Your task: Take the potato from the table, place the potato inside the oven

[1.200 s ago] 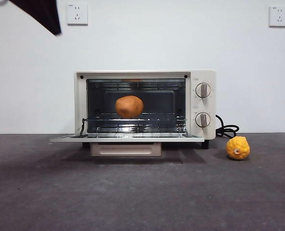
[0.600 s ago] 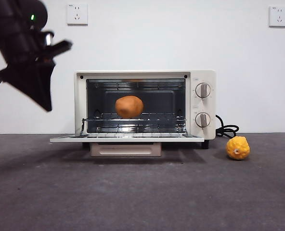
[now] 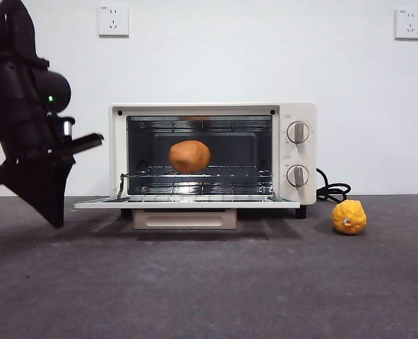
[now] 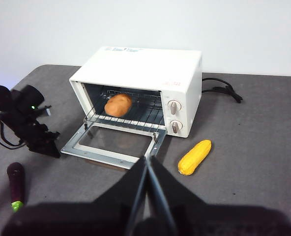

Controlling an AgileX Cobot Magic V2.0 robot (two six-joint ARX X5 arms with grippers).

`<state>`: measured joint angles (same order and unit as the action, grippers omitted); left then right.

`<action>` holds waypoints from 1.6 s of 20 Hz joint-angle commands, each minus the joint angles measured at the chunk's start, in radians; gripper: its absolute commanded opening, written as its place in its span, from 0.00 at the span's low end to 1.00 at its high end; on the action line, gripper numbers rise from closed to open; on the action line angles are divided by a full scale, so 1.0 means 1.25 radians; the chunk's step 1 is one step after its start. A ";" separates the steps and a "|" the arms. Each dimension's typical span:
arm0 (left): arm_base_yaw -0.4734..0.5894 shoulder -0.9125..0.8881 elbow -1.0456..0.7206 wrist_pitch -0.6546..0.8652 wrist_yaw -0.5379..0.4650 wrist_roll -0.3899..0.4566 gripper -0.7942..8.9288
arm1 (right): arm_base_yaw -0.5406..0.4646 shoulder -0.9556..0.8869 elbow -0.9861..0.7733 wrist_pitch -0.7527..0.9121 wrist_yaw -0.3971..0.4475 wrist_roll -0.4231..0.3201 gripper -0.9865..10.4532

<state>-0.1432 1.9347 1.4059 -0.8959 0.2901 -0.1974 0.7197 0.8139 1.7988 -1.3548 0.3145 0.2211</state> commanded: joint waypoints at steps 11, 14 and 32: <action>0.016 0.037 -0.003 0.070 0.151 -0.113 0.07 | 0.001 0.000 -0.002 -0.017 0.000 0.012 0.09; 0.028 0.037 -0.003 0.062 0.197 -0.108 0.07 | 0.001 0.000 -0.002 -0.017 0.000 0.012 0.09; 0.113 -0.048 -0.002 0.121 0.465 -0.116 0.07 | 0.001 0.000 -0.002 -0.017 0.000 0.033 0.09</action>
<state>-0.0025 1.8820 1.4059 -0.7570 0.8543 -0.3344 0.7197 0.8146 1.7988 -1.3548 0.3145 0.2512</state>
